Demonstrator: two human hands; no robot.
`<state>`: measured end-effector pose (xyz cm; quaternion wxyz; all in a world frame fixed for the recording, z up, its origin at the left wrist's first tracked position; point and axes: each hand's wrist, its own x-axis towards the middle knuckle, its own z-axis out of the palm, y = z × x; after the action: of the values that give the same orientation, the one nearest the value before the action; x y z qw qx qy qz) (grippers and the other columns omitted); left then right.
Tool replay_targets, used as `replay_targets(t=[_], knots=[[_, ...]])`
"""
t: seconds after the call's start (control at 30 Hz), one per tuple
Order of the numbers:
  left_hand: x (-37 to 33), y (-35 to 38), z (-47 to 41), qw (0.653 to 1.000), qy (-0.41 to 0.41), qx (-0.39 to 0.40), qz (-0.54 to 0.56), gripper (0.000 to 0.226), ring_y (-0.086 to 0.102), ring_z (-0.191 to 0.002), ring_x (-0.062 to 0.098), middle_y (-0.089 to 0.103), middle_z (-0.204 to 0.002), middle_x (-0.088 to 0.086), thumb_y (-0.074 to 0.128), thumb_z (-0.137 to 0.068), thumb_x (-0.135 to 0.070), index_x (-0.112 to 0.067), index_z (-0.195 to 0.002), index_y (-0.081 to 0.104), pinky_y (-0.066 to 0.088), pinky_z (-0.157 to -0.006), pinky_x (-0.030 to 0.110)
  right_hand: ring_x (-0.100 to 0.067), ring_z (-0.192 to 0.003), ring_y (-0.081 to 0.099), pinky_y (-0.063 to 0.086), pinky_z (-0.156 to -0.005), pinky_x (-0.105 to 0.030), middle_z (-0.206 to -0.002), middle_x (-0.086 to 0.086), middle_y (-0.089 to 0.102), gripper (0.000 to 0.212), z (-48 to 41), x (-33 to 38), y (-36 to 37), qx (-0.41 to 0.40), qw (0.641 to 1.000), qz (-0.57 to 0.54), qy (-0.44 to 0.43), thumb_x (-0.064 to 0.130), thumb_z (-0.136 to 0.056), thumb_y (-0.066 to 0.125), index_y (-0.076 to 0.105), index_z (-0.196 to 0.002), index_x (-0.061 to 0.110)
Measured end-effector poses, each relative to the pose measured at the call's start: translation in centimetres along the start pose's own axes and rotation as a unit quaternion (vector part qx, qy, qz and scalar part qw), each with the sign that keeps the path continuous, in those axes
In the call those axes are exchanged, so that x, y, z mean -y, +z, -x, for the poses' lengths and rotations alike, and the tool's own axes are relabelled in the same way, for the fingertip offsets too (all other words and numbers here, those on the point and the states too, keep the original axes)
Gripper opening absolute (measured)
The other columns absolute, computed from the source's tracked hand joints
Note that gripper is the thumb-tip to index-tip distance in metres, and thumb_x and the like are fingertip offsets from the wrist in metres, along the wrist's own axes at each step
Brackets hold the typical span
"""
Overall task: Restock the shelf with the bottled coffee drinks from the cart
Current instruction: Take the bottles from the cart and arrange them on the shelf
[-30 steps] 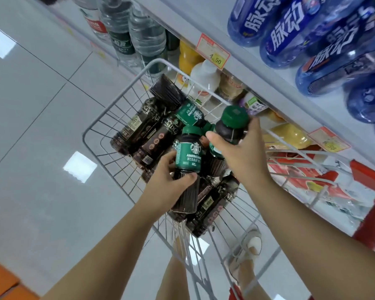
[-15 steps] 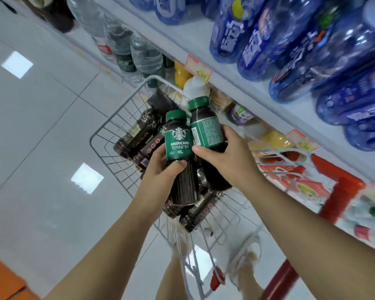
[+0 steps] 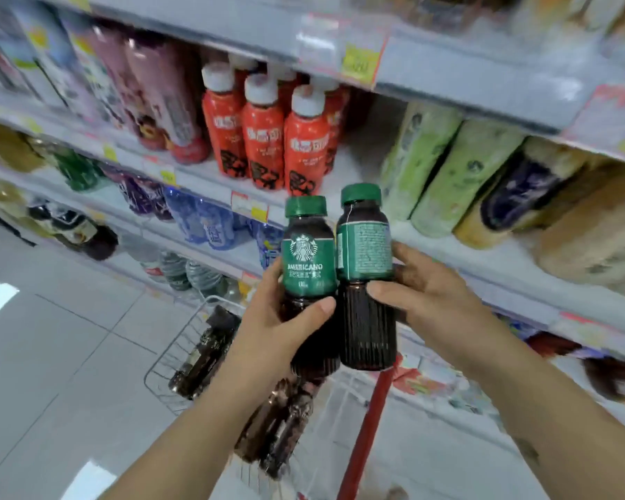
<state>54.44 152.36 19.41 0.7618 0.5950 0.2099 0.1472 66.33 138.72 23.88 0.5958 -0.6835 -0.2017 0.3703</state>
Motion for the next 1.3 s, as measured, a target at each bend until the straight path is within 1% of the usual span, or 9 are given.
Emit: replay_targets(t=[0.07, 0.17, 0.4, 0.53, 0.73, 0.9, 1.03, 1.2, 1.3], knots=[[-3.2, 2.1, 0.2, 0.999, 0.033, 0.026, -0.024, 0.054, 0.063, -0.100, 0.000, 0.068, -0.105, -0.021, 0.073, -0.073, -0.021, -0.037, -0.119, 0.050, 0.050, -0.078, 0.014, -0.011, -0.098, 0.067, 0.054, -0.088, -0.029, -0.107, 0.001, 0.071, 0.052, 2.0, 3.0, -1.1, -0.036, 0.999, 0.018, -0.033, 0.017, -0.065, 0.081, 0.061, -0.112, 0.027], [-6.9, 5.2, 0.7, 0.995, 0.074, 0.060, -0.040, 0.053, 0.062, -0.105, 0.003, 0.067, -0.110, -0.017, 0.069, -0.078, -0.018, -0.037, -0.122, 0.048, 0.051, -0.087, 0.020, -0.021, -0.096, 0.066, 0.049, -0.093, -0.055, -0.104, -0.005, 0.072, 0.034, 4.5, 5.9, -2.3, -0.080, 0.995, -0.013, -0.059, 0.025, -0.065, 0.075, 0.070, -0.098, 0.019], [-13.4, 13.1, 1.3, 0.973, 0.162, 0.156, -0.058, 0.056, 0.061, -0.099, -0.009, 0.066, -0.104, -0.028, 0.069, -0.069, -0.023, -0.036, -0.119, 0.048, 0.048, -0.082, 0.011, -0.008, -0.098, 0.066, 0.051, -0.089, -0.032, -0.105, 0.006, 0.070, 0.053, 10.1, 10.7, -6.6, -0.215, 0.963, 0.033, -0.160, 0.027, -0.070, 0.079, 0.053, -0.116, 0.028], [-15.3, 18.7, 0.7, 0.962, 0.195, 0.186, -0.054, 0.066, 0.061, -0.108, 0.004, 0.067, -0.116, -0.010, 0.077, -0.073, -0.020, -0.024, -0.131, 0.046, 0.048, -0.089, 0.018, 0.004, -0.096, 0.063, 0.048, -0.082, -0.014, -0.105, 0.015, 0.068, 0.062, 13.1, 13.3, -10.4, -0.265, 0.938, 0.075, -0.209, 0.047, -0.063, 0.068, 0.048, -0.120, 0.035], [-16.3, 26.2, 0.7, 0.946, 0.239, 0.207, -0.070, 0.062, 0.059, -0.111, 0.003, 0.064, -0.117, -0.017, 0.072, -0.074, -0.026, -0.041, -0.127, 0.046, 0.046, -0.095, 0.029, -0.009, -0.115, 0.059, 0.042, -0.100, -0.037, -0.122, 0.012, 0.064, 0.058, 16.9, 14.8, -18.0, -0.190, 0.957, 0.017, -0.221, 0.024, -0.079, 0.059, 0.044, -0.132, 0.040], [-16.4, 31.2, 0.4, 0.930, 0.300, 0.197, -0.075, 0.071, 0.055, -0.116, 0.001, 0.059, -0.122, -0.022, 0.073, -0.078, -0.007, -0.046, -0.128, 0.041, 0.049, -0.089, 0.019, -0.007, -0.108, 0.062, 0.052, -0.088, -0.022, -0.113, 0.012, 0.067, 0.052, 18.6, 14.7, -21.9, -0.257, 0.910, 0.072, -0.318, 0.014, -0.077, 0.069, 0.049, -0.122, 0.029], [-17.4, 34.7, -0.3, 0.913, 0.355, 0.176, -0.099, 0.068, 0.051, -0.116, -0.005, 0.055, -0.121, -0.028, 0.071, -0.080, -0.002, -0.046, -0.124, 0.041, 0.045, -0.091, 0.014, -0.009, -0.115, 0.057, 0.047, -0.096, -0.024, -0.119, 0.011, 0.061, 0.057, 18.9, 15.1, -25.4, -0.308, 0.861, 0.099, -0.392, 0.007, -0.077, 0.071, 0.044, -0.122, 0.030], [-17.7, 37.8, -2.4, 0.909, 0.359, 0.178, -0.117, 0.069, 0.050, -0.123, 0.003, 0.054, -0.129, -0.015, 0.067, -0.082, 0.000, -0.032, -0.135, 0.039, 0.043, -0.102, 0.034, -0.002, -0.110, 0.058, 0.046, -0.095, -0.018, -0.114, 0.015, 0.060, 0.063, 18.5, 15.9, -28.7, -0.346, 0.838, 0.138, -0.399, 0.001, -0.074, 0.075, 0.045, -0.121, 0.030], [-16.9, 38.8, -4.2, 0.917, 0.343, 0.152, -0.136, 0.069, 0.046, -0.127, 0.006, 0.051, -0.133, -0.012, 0.068, -0.078, -0.013, -0.041, -0.134, 0.039, 0.039, -0.106, 0.041, 0.005, -0.105, 0.058, 0.048, -0.090, -0.015, -0.110, 0.025, 0.059, 0.065, 17.7, 15.6, -29.6, -0.358, 0.841, 0.145, -0.378, 0.005, -0.072, 0.078, 0.043, -0.117, 0.036]])
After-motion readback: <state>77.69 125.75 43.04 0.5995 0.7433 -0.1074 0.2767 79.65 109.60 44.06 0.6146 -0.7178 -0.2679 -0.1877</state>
